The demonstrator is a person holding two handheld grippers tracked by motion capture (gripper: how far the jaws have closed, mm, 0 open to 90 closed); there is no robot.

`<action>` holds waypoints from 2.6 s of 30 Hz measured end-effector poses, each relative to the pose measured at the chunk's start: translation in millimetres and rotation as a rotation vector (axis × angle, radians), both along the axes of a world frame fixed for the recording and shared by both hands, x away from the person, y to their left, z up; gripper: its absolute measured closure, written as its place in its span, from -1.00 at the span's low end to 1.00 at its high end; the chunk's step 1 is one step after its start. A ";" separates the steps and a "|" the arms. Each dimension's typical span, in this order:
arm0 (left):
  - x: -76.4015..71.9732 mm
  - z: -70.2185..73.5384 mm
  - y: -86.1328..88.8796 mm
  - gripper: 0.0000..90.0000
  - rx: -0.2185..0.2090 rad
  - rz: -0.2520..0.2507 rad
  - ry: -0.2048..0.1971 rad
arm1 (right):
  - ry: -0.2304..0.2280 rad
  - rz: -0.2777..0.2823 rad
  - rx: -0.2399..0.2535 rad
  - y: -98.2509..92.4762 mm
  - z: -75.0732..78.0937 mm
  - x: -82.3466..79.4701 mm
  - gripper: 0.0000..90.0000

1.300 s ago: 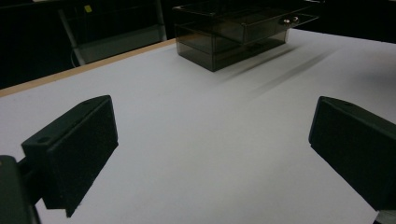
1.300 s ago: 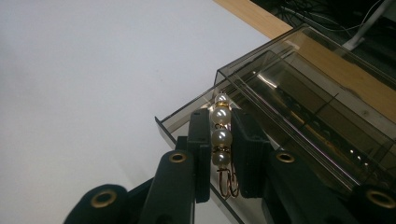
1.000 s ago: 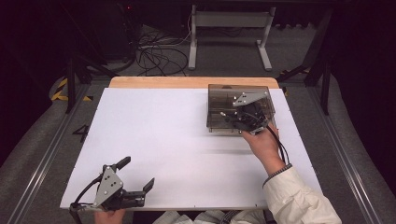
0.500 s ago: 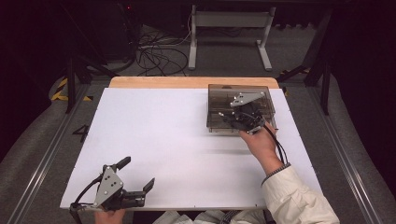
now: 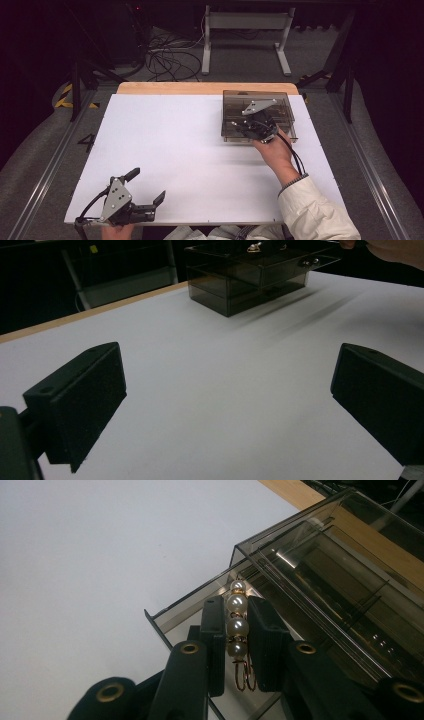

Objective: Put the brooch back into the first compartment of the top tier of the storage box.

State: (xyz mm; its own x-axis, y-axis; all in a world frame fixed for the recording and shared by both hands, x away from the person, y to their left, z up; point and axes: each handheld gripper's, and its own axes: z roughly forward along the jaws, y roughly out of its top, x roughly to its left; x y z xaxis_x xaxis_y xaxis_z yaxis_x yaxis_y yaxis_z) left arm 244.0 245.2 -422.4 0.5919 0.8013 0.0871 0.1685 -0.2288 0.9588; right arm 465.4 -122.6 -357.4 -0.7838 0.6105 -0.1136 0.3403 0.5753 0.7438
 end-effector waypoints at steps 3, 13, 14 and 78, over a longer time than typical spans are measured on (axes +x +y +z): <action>-0.1 -0.1 -0.3 -0.96 -0.002 0.001 0.001 | 0.003 0.001 -0.004 1.4 -2.0 1.4 0.75; 0.2 -0.1 -0.3 -0.96 -0.002 -0.002 0.001 | 0.027 0.007 -0.020 6.1 -8.2 5.6 0.74; 0.1 -0.1 -0.4 -0.96 -0.001 -0.002 0.001 | 0.028 0.008 -0.022 6.5 -8.8 5.9 0.74; 0.5 0.1 -1.1 -0.96 -0.006 0.002 0.001 | -0.109 0.126 0.186 -3.5 27.3 -46.2 -0.71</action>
State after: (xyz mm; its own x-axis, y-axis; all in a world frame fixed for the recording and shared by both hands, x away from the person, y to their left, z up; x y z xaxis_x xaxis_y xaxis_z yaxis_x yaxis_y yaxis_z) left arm 244.5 244.1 -422.2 0.5900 0.8033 0.0821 0.1700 -0.2229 0.9599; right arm 419.2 -126.1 -330.2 -0.8443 0.5271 -0.0963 0.1866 0.4577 0.8693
